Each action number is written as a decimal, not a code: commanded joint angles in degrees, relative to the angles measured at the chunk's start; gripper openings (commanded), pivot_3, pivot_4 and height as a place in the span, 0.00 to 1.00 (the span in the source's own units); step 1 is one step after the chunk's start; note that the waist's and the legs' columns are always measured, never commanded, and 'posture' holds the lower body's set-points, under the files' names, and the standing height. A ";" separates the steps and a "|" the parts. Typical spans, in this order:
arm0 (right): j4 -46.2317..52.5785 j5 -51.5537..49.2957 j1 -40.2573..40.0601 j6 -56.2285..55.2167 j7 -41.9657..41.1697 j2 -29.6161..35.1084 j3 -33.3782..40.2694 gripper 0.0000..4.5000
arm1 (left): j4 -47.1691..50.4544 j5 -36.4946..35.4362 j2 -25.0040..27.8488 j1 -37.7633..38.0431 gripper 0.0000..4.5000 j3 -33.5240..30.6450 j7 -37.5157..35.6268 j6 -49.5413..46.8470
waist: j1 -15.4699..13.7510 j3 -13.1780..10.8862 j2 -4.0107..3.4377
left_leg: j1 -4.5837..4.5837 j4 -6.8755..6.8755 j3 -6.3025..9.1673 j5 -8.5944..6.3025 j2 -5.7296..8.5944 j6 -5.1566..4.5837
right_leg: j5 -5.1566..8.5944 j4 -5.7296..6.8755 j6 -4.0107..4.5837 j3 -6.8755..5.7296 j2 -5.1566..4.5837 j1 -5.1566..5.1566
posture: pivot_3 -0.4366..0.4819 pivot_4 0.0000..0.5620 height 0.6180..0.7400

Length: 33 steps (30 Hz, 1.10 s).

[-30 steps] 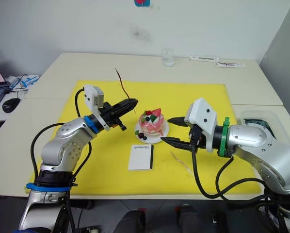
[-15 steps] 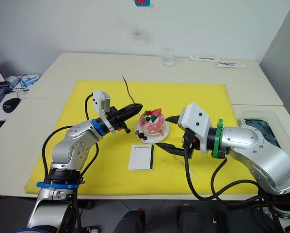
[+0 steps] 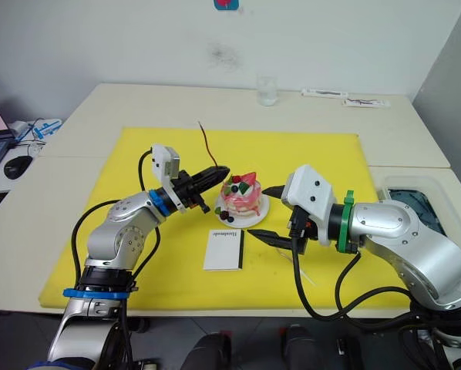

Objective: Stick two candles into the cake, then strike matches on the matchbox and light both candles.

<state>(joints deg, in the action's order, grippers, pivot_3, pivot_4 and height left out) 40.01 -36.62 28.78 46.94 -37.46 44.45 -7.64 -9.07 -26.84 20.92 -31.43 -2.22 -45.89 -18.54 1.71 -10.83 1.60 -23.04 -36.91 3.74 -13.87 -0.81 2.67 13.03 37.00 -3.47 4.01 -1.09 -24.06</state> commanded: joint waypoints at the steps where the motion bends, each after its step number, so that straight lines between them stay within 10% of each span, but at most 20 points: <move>1: 1.93 0.21 0.36 -0.35 -0.32 0.08 1.34 0.88 | 0.42 1.18 -0.38 0.74 0.00 0.34 -0.81 2.24 | 0.00 0.00 0.00 | 0.00 0.00 0.00 0.00 0.00 0.00 | 0.00 0.00 0.00 0.00 0.00 0.00 | 0.48 0.27 1.00; 16: 2.10 -0.14 0.14 -0.29 -0.19 -0.25 1.38 0.88 | -1.25 4.51 -2.98 2.85 0.00 0.50 2.05 6.12 | -0.01 0.00 0.00 | 0.04 -0.03 0.00 0.00 0.00 0.00 | -0.01 0.02 -0.02 0.00 0.00 0.05 | 0.48 0.27 1.00; 27: 1.93 -0.29 0.25 -0.29 -0.30 -0.21 1.39 0.89 | 3.71 0.80 -2.84 3.41 0.72 -2.59 3.83 0.75 | 0.00 0.00 0.00 | 0.04 -0.03 0.01 0.00 0.00 0.00 | -0.02 0.03 -0.02 0.00 0.00 0.04 | 0.48 0.27 1.00; 33: 1.77 -0.25 0.31 -0.50 -0.07 -0.51 1.36 0.89 | 7.04 0.06 -2.18 4.92 0.72 -4.34 5.37 -0.87 | -0.01 0.00 0.00 | 0.04 -0.03 0.03 0.00 0.00 0.00 | -0.02 0.05 -0.03 -0.01 0.00 0.04 | 0.48 0.27 1.00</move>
<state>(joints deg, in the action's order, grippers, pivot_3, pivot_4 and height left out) 40.26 -37.04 28.59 46.97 -37.44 44.26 -7.63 -5.51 -25.51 18.35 -26.53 -5.13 -41.15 -19.40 1.71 -10.83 1.60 -23.00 -36.95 3.76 -13.87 -0.81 2.67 13.00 37.05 -3.50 4.01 -1.09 -24.01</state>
